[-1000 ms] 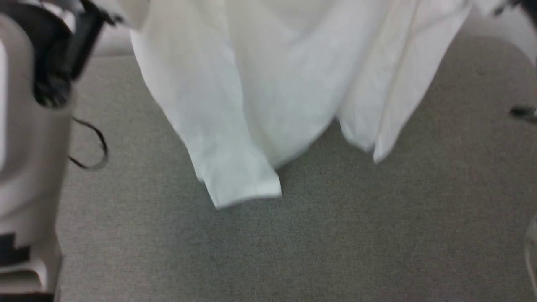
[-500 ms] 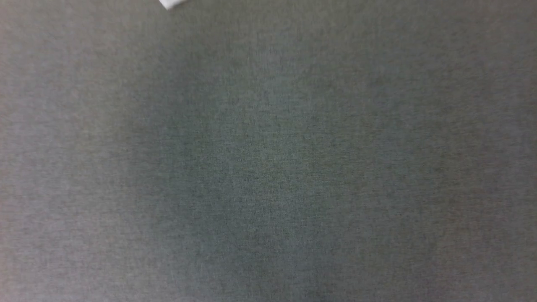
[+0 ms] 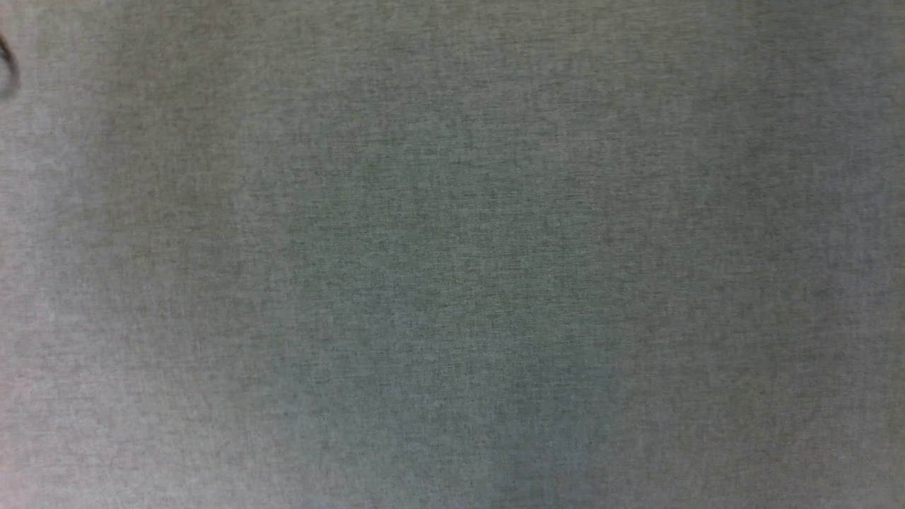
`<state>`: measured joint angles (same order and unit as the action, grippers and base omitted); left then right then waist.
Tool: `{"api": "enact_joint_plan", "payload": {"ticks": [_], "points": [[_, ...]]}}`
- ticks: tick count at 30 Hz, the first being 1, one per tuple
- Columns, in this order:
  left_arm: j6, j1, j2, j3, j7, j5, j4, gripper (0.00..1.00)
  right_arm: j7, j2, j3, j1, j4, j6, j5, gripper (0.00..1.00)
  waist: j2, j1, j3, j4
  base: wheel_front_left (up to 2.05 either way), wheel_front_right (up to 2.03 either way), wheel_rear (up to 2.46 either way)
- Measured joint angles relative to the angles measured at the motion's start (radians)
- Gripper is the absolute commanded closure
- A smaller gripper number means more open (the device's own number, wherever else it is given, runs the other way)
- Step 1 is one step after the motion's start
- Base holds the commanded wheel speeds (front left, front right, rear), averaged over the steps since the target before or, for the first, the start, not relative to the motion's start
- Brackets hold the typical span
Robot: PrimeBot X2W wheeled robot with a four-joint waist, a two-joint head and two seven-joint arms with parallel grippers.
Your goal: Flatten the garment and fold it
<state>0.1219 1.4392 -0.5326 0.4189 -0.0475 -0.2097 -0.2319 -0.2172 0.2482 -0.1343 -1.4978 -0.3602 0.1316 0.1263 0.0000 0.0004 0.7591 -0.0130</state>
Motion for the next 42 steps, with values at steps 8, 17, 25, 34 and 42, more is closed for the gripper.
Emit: {"api": "enact_joint_plan", "payload": {"ticks": [8,17,25,34,42], "points": [[-0.056,-0.225,-0.023,-0.002,-0.001,-0.043,0.216,1.00,-0.021,0.046,0.007,0.280,0.252,0.000,0.116,1.00,0.0000,-0.0003,-0.042,0.013,0.00,0.00,0.00],[-0.228,-0.723,-0.070,0.051,-0.049,-0.036,0.497,1.00,-0.074,0.004,0.088,0.783,0.548,0.000,0.166,1.00,0.0000,-0.0007,-0.195,-0.001,0.00,0.00,0.00],[-0.371,-1.069,-0.100,0.078,-0.059,-0.028,0.589,1.00,-0.070,-0.066,0.164,1.166,0.645,0.000,0.167,1.00,0.0000,-0.0008,-0.325,-0.011,0.00,0.00,0.00],[-0.409,-1.331,-0.091,0.176,-0.099,-0.097,0.599,1.00,-0.073,-0.114,0.190,1.415,0.658,0.000,0.184,1.00,0.0000,-0.0006,-0.449,-0.019,0.00,0.00,0.00],[-0.386,-1.439,-0.085,0.237,-0.165,-0.179,0.555,1.00,-0.189,-0.118,0.195,1.598,0.639,0.000,0.210,1.00,0.0000,-0.0005,-0.551,-0.016,0.00,0.00,0.00]]}}
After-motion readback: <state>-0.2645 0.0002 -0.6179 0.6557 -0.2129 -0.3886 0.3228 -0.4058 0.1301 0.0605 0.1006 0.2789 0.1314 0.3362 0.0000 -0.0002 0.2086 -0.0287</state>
